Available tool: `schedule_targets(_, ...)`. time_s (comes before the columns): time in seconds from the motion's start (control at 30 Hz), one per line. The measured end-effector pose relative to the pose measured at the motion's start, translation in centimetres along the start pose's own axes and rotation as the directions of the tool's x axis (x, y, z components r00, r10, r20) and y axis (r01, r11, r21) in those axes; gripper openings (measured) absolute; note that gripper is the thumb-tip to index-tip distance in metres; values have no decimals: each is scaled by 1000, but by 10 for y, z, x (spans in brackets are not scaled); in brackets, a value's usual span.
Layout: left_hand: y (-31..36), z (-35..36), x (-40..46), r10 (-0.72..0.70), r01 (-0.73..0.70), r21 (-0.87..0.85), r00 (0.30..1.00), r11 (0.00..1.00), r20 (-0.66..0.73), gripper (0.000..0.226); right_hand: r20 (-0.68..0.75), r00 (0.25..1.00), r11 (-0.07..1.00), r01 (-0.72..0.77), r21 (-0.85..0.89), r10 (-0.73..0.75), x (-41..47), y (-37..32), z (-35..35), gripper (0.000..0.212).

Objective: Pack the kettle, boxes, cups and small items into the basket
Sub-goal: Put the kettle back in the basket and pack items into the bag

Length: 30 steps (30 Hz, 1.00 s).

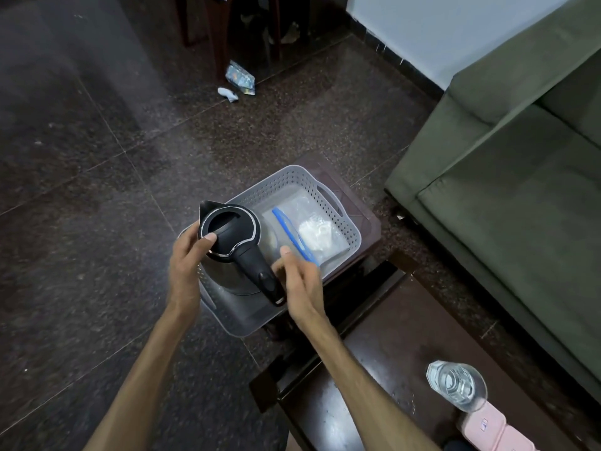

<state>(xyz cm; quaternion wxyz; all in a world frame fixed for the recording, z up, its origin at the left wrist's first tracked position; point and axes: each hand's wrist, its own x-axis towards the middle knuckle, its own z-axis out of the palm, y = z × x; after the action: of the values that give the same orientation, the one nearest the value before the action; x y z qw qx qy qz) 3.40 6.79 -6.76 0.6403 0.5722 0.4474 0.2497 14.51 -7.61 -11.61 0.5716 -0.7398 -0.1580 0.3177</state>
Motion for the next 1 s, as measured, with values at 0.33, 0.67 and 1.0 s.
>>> schedule_targets(0.33, -53, 33, -58, -268, 247, -120, 750, 962, -604, 13, -67, 998, 524, -46, -850, -21, 88, 7, -29, 44)
schedule_targets(0.67, -51, 83, -75, -277, 291, -42, 842, 956, -462, 17, -170, 982, 624, -84, -777, -80, 86, -3, -31, 17)
schedule_targets(1.0, -43, 95, -85, -309, 321, -48, 846, 946, -434, 23, -255, 962, 799, -75, -597, -101, 50, -28, -46, 13)
